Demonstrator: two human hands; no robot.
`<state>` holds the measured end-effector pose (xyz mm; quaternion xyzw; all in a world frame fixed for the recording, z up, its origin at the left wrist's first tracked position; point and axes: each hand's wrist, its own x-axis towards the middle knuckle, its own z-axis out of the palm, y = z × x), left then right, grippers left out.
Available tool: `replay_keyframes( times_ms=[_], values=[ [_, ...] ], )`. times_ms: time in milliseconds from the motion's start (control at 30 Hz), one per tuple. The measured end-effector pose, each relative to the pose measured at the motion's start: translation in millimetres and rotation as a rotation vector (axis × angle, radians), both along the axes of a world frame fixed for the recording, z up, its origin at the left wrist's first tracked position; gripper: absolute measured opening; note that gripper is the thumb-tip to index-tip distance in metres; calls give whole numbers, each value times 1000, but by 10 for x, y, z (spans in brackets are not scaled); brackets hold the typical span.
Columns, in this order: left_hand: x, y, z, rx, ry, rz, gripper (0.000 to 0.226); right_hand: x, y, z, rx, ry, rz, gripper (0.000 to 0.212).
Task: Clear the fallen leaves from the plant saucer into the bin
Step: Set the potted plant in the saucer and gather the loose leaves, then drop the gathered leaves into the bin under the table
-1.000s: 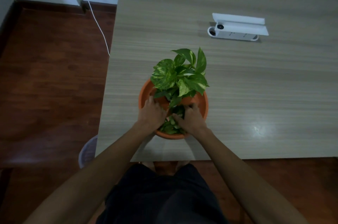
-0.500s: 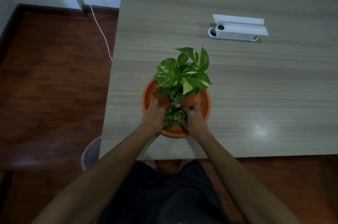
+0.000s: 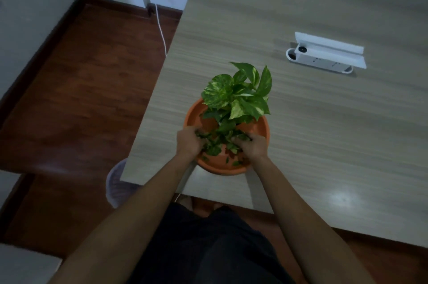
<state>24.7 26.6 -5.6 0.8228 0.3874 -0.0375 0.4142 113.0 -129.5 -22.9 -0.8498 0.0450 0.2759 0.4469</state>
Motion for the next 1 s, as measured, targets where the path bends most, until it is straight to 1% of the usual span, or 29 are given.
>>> replay_keyframes(
  times_ms=[67, 133, 167, 200, 267, 333, 500, 533, 667, 767, 867, 1000],
  values=[
    [-64, -20, -29, -88, 12, 148, 34, 1, -26, -13, 128, 122, -82, 39],
    [-121, -65, -35, -275, -18, 318, 40, -33, -38, 14, 261, 236, -134, 36],
    [-173, -79, -81, -343, -65, 404, 41, -42, -38, 27, 323, 295, -140, 37],
    [-227, -105, -88, -402, -100, 468, 39, -53, -38, 42, 370, 343, -145, 38],
    [-368, -180, -66, -471, -144, 565, 26, -117, -18, 84, 433, 434, -135, 37],
    [-486, -265, -20, -525, -212, 610, 17, -188, 12, 113, 480, 505, -126, 39],
    [-778, -352, 63, -615, -370, 773, 16, -448, 107, 86, 534, 628, -28, 46],
    [-837, -341, 76, -625, -391, 797, 16, -499, 143, 77, 551, 640, -5, 42],
    [-1132, -200, 122, -689, -518, 921, 17, -756, 416, 158, 598, 679, 90, 16],
    [-1417, -22, 167, -741, -606, 994, 13, -1009, 708, 215, 631, 707, 155, 14],
    [-1777, 236, 185, -682, -634, 1044, 13, -1338, 1061, 250, 637, 752, 212, 18],
    [-2326, 632, 78, -609, -614, 1119, 15, -1822, 1577, 199, 590, 741, 288, 12]
  ],
)
